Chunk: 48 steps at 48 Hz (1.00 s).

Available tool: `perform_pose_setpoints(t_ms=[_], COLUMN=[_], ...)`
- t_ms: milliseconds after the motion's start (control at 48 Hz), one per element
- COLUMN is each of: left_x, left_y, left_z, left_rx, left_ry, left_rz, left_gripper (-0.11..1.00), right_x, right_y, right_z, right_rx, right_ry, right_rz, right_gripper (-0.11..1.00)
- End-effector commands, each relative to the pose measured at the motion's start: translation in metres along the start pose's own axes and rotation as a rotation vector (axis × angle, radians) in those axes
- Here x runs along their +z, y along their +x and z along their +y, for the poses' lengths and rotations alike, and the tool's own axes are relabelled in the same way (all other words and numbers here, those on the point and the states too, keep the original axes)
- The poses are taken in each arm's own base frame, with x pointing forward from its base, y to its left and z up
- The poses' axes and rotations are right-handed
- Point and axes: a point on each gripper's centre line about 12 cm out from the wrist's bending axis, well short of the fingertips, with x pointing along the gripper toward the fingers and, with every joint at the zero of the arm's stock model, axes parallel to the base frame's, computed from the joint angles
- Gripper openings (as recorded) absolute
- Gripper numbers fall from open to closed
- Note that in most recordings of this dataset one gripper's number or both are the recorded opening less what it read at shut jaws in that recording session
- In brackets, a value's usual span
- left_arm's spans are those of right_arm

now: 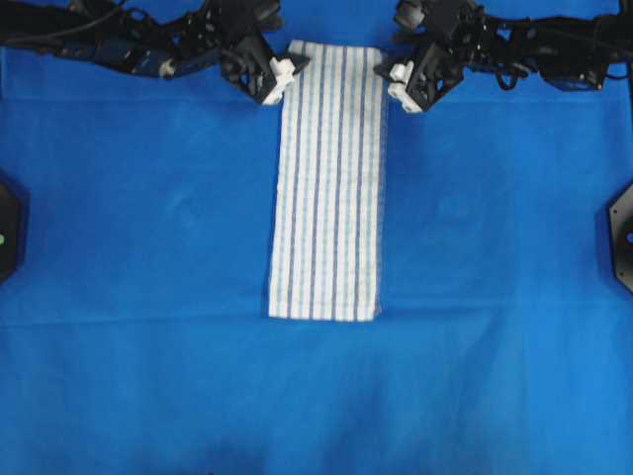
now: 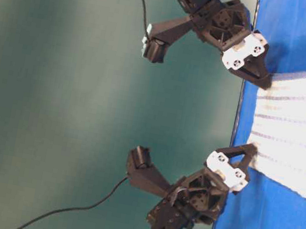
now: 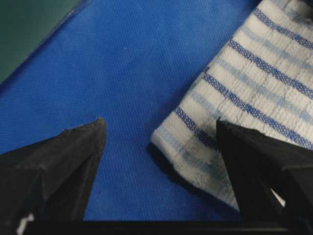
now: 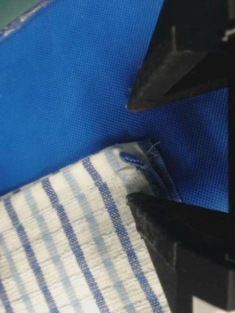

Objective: Fold the blue towel.
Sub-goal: 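Grasp the strip's top corners with both grippers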

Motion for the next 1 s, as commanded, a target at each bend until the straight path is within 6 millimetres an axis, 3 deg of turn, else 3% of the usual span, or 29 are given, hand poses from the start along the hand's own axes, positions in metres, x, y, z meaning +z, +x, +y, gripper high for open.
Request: perform_pose_setpoints(t_ms=[0,146,333,438,709,980], left_x=[0.011,0.006,0.006,0.005,0.013,0.039], left_y=[0.002,0.005,0.005,0.005,0.000,-0.003], left_z=[-0.003,-0.004,-0.008,-0.009,-0.007,0.017], left_rx=[-0.005,-0.007,-0.015,-0.017,-0.014,0.026], left_ry=[0.002,0.005,0.013,0.017,0.033,0.093], left_rz=[-0.032,-0.017,-0.014,-0.013,-0.007,0.002], left_gripper=[0.80,0.60,0.21,0.03,0.03,0.03], right_x=[0.011,0.009,0.008,0.009,0.016,0.038], right_y=[-0.002,0.001,0.001,0.001,-0.001,-0.005], right_z=[-0.002,-0.002,-0.001,-0.001,-0.003,-0.020], right_rx=[-0.001,-0.001,0.001,0.000,-0.003,-0.039], right_ry=[-0.003,-0.002,-0.005,-0.003,-0.001,0.017], right_rz=[-0.036,-0.028,-0.025,-0.029,-0.047,-0.103], right_gripper=[0.66,0.56,0.07,0.07,0.07,0.07])
